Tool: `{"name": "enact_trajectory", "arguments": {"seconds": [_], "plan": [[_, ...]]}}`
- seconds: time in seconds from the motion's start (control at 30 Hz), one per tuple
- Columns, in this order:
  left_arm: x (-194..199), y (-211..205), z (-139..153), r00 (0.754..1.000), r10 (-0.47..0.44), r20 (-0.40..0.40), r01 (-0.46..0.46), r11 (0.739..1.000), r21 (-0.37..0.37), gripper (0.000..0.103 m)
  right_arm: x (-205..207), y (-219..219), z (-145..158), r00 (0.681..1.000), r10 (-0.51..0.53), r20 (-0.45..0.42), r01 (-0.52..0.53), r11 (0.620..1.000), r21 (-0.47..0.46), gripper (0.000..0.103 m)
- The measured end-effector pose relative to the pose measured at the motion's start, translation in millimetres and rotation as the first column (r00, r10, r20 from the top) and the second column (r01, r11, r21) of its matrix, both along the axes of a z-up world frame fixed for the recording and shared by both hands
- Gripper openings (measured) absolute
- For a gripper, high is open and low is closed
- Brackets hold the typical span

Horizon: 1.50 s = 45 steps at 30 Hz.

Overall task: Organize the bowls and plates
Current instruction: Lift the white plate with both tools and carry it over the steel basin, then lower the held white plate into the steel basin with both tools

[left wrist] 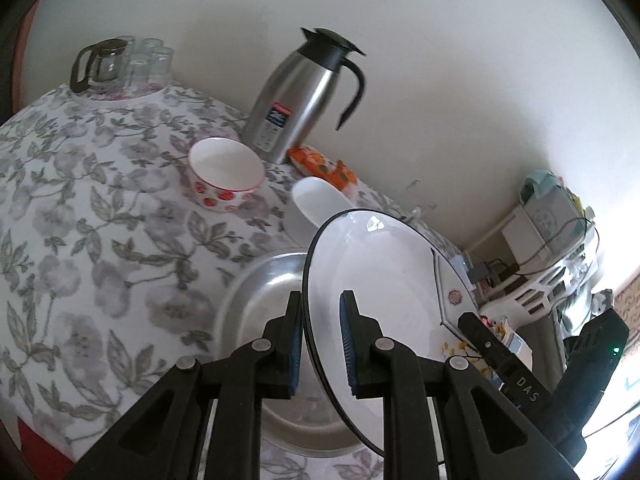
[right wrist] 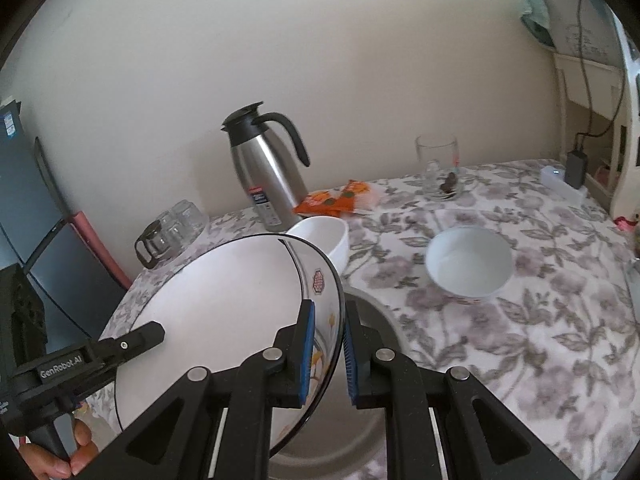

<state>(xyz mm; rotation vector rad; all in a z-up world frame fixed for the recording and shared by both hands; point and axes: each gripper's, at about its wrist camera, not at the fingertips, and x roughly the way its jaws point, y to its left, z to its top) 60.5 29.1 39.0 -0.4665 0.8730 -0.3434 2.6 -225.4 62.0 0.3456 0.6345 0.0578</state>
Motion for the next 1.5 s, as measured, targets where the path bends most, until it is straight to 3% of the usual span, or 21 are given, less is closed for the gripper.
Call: {"name": "enact_trajectory", "arguments": {"seconds": [0.33, 0.67, 1.13, 1.5], "plan": [[19, 11, -25, 0.997, 0.021, -0.078, -0.016, 0.997, 0.073, 0.018, 20, 20, -26, 0.998, 0.010, -0.062, -0.012, 0.999, -0.031, 0.015], [29, -10, -50, 0.987, -0.026, -0.156, 0.046, 0.990, 0.132, 0.018, 29, 5, -64, 0.987, -0.023, -0.159, 0.016, 0.999, -0.046, 0.015], [40, -32, -77, 0.974, -0.052, -0.222, 0.095, 0.977, 0.190, 0.018, 33, -6, -84, 0.979, -0.049, -0.198, 0.037, 0.997, -0.063, 0.015], [46, -32, -88, 0.969, -0.025, -0.245, 0.081, 0.972, 0.221, 0.018, 37, 2, -94, 0.973, -0.031, -0.230, 0.007, 0.994, -0.106, 0.015]]}}
